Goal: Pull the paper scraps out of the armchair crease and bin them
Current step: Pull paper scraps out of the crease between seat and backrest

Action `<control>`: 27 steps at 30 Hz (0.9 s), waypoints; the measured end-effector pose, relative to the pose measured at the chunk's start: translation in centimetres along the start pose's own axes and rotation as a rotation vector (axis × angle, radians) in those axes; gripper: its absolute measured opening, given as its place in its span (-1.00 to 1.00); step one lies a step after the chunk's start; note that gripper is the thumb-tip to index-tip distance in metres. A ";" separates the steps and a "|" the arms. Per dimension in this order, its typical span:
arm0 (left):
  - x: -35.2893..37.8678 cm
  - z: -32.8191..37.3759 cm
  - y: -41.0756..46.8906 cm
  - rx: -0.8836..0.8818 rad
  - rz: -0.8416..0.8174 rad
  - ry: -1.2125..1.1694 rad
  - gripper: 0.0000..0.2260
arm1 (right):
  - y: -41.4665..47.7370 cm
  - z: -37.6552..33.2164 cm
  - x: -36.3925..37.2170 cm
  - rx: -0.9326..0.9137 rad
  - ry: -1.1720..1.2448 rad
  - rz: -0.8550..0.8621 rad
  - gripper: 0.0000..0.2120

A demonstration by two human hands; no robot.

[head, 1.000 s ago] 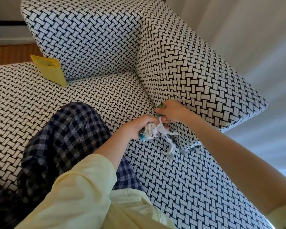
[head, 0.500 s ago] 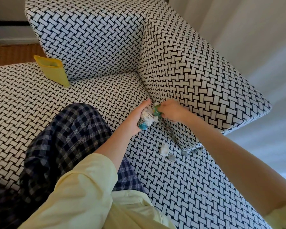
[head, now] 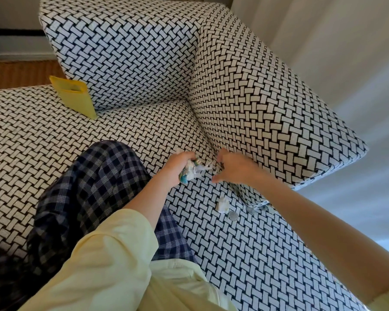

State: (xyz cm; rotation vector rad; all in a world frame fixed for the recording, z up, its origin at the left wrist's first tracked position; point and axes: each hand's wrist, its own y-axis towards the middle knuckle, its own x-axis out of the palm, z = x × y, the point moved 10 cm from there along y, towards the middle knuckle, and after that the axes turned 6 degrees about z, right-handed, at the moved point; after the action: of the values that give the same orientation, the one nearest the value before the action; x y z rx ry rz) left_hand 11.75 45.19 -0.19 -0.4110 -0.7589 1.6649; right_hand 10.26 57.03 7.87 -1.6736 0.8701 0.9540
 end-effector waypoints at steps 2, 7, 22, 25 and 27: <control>-0.6 -0.3 0.1 -0.018 0.045 -0.006 -0.85 | -1.0 0.7 2.7 -0.009 -0.265 -0.181 -0.40; -0.4 0.1 -0.4 -0.031 0.044 -0.017 -0.63 | -1.2 0.9 5.9 -0.053 -0.564 -0.223 -0.56; 0.9 1.5 -2.2 0.014 -0.216 -0.057 -0.74 | 2.9 -1.3 -0.4 0.052 0.504 0.193 -0.75; 1.2 1.9 -2.6 0.048 -0.265 0.018 -0.75 | 3.0 -1.0 -0.8 0.050 0.446 0.226 -0.85; 1.1 1.5 -2.0 0.059 -0.218 0.147 -0.72 | 3.1 -1.4 -0.7 0.019 0.432 0.188 -0.85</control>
State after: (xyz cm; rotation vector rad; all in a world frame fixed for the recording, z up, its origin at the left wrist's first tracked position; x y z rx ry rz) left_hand 11.95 46.03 2.38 -0.3897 -0.6208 1.4328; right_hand 7.53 54.97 7.58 -1.8373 1.3371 0.7104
